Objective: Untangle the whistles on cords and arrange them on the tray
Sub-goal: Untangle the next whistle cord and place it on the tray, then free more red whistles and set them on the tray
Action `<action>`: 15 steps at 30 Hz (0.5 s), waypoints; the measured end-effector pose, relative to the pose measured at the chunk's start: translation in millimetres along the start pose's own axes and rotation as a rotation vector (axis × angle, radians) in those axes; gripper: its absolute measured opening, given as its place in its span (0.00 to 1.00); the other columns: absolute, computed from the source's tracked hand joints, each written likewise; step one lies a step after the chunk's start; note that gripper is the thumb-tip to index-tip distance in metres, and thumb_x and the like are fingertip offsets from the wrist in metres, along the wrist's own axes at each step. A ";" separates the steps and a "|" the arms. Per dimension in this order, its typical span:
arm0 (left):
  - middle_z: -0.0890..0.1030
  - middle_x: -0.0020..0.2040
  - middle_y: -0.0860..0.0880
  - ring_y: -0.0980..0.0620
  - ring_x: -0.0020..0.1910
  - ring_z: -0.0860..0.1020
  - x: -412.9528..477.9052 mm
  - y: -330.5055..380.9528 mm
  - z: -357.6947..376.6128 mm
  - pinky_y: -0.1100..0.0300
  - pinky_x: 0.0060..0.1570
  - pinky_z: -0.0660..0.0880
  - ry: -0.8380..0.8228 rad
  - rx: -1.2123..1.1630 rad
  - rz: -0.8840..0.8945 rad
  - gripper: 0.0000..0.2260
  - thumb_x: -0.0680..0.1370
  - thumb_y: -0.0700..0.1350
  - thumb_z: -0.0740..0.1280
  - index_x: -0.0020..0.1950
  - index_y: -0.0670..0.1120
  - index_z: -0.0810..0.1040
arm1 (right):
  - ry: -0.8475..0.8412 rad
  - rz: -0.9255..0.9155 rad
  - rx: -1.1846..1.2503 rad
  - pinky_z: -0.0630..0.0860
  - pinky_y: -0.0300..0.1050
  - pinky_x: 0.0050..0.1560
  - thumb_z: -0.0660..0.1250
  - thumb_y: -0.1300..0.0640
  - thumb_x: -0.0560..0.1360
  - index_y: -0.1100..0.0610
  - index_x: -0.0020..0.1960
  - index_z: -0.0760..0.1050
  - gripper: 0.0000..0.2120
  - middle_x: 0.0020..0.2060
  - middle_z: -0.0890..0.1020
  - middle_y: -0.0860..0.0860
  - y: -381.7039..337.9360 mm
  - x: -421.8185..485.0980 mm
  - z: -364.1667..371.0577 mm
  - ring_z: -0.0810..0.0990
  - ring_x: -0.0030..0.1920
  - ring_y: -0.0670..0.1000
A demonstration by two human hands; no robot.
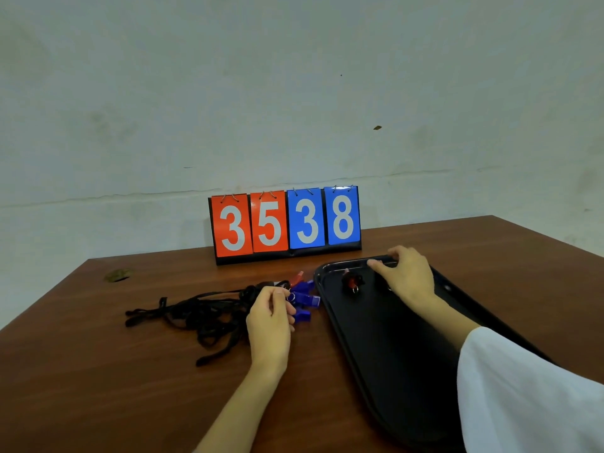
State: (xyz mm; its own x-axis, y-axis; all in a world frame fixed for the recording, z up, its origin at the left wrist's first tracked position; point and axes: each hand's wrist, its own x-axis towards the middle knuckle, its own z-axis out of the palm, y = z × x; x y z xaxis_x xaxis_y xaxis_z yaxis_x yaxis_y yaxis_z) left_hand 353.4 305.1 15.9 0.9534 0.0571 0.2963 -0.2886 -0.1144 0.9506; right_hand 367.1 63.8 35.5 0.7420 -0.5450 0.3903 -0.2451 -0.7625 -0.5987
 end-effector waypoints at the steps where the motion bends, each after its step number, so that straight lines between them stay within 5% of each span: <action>1: 0.78 0.37 0.47 0.54 0.34 0.75 0.2 0.3 0.1 0.64 0.33 0.73 0.002 -0.005 -0.007 0.11 0.82 0.43 0.56 0.45 0.48 0.76 | 0.038 -0.050 0.015 0.77 0.49 0.52 0.69 0.43 0.71 0.55 0.57 0.76 0.21 0.53 0.78 0.52 -8.6 -1.8 -0.9 0.77 0.54 0.52; 5: 0.78 0.37 0.47 0.54 0.34 0.75 0.5 1.2 -0.3 0.63 0.32 0.73 0.025 -0.018 -0.023 0.11 0.82 0.43 0.56 0.44 0.49 0.76 | -0.113 -0.243 0.048 0.72 0.37 0.45 0.66 0.48 0.75 0.54 0.50 0.78 0.10 0.44 0.80 0.48 -62.4 -15.8 4.4 0.77 0.43 0.44; 8: 0.78 0.36 0.46 0.53 0.33 0.75 0.4 1.2 -0.5 0.63 0.32 0.72 0.029 -0.035 -0.026 0.11 0.81 0.42 0.56 0.44 0.48 0.76 | -0.306 -0.286 -0.096 0.75 0.38 0.39 0.65 0.49 0.75 0.57 0.42 0.79 0.12 0.36 0.81 0.51 -103.1 -22.8 31.3 0.80 0.37 0.48; 15: 0.77 0.32 0.48 0.55 0.30 0.73 0.7 -2.2 -1.2 0.60 0.31 0.71 0.042 -0.058 -0.001 0.12 0.81 0.40 0.57 0.41 0.46 0.77 | -0.197 -0.262 -0.489 0.72 0.46 0.46 0.58 0.45 0.77 0.57 0.48 0.72 0.15 0.40 0.77 0.53 -144.2 -14.9 85.0 0.77 0.41 0.52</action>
State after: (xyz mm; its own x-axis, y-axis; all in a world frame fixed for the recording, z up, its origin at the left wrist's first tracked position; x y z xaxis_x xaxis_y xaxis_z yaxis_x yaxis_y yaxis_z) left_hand 354.7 306.5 14.1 0.9495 0.0991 0.2977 -0.2932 -0.0570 0.9543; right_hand 444.3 211.4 56.5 0.9073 -0.2776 0.3159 -0.2629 -0.9607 -0.0893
